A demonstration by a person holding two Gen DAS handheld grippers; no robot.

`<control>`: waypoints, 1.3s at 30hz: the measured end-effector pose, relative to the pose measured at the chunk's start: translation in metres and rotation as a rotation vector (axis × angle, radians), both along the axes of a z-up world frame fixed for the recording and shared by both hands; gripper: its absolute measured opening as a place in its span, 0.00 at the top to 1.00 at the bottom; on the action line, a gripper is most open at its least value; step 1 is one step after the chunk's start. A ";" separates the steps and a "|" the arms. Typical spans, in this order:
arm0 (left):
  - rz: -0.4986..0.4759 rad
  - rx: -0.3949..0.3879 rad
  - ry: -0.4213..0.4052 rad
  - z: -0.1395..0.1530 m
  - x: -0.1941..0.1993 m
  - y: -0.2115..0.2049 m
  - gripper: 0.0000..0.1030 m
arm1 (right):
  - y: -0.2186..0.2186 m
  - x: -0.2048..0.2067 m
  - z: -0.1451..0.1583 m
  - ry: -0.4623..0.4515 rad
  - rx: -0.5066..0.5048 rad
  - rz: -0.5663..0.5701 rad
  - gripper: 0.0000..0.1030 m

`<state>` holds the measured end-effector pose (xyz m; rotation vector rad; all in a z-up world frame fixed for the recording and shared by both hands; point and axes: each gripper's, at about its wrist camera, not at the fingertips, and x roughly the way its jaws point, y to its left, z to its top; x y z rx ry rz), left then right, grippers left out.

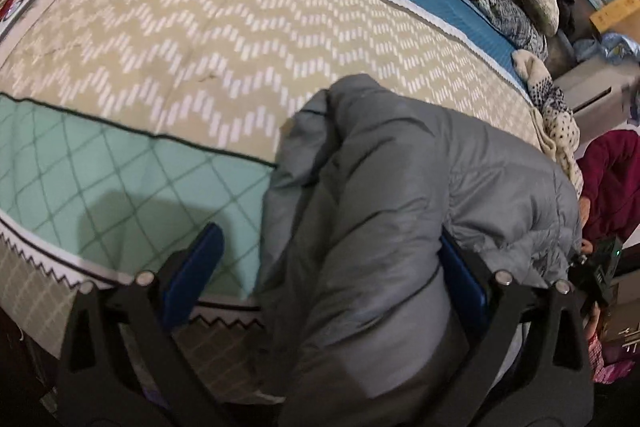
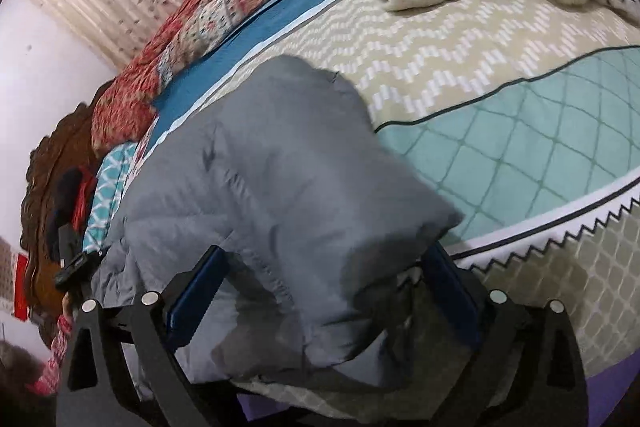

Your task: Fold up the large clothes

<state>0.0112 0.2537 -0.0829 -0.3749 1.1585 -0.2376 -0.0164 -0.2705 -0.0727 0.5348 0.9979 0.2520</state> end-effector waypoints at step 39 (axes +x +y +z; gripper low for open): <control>-0.026 -0.272 -0.073 0.021 -0.005 0.052 0.06 | -0.001 0.016 -0.005 0.036 0.008 -0.021 0.04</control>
